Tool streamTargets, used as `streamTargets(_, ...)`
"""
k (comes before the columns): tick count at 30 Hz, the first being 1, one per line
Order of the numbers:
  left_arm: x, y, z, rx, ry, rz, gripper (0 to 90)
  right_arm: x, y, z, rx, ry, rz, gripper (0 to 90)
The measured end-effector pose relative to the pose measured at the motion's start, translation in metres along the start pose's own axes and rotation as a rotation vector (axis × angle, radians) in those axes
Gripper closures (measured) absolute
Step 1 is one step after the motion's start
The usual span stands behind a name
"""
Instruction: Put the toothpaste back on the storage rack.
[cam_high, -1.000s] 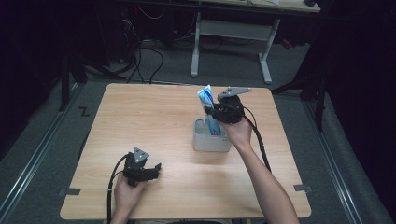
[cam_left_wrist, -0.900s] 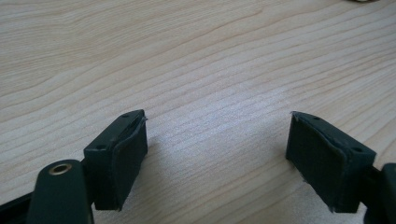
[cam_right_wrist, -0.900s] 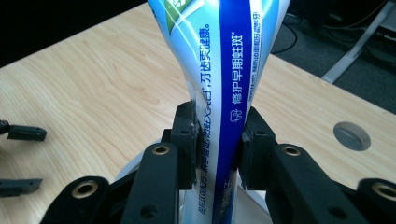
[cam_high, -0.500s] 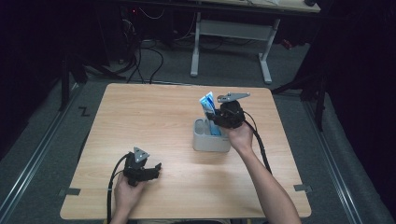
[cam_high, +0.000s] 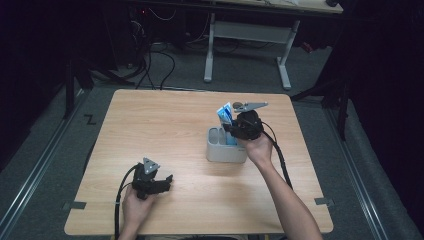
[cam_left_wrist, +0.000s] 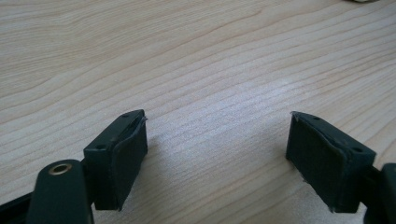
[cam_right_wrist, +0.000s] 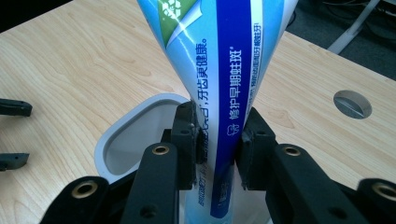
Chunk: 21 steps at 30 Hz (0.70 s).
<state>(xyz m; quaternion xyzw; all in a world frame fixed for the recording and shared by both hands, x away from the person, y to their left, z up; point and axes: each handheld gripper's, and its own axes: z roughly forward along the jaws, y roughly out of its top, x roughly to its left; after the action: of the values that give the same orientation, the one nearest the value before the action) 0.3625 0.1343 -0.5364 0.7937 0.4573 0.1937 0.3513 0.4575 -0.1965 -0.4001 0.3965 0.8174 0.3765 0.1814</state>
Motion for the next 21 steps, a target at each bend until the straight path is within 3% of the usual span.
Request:
streamTargets(14,0.000,0.000,0.000,0.000,0.000,0.000,21.0,0.003,-0.005,0.006,0.044,0.019,-0.008,71.4)
streamTargets(21,0.000,0.000,0.000,0.001,0.000,0.000,21.1,-0.002,-0.011,0.005,0.052,0.031,0.035,71.3)
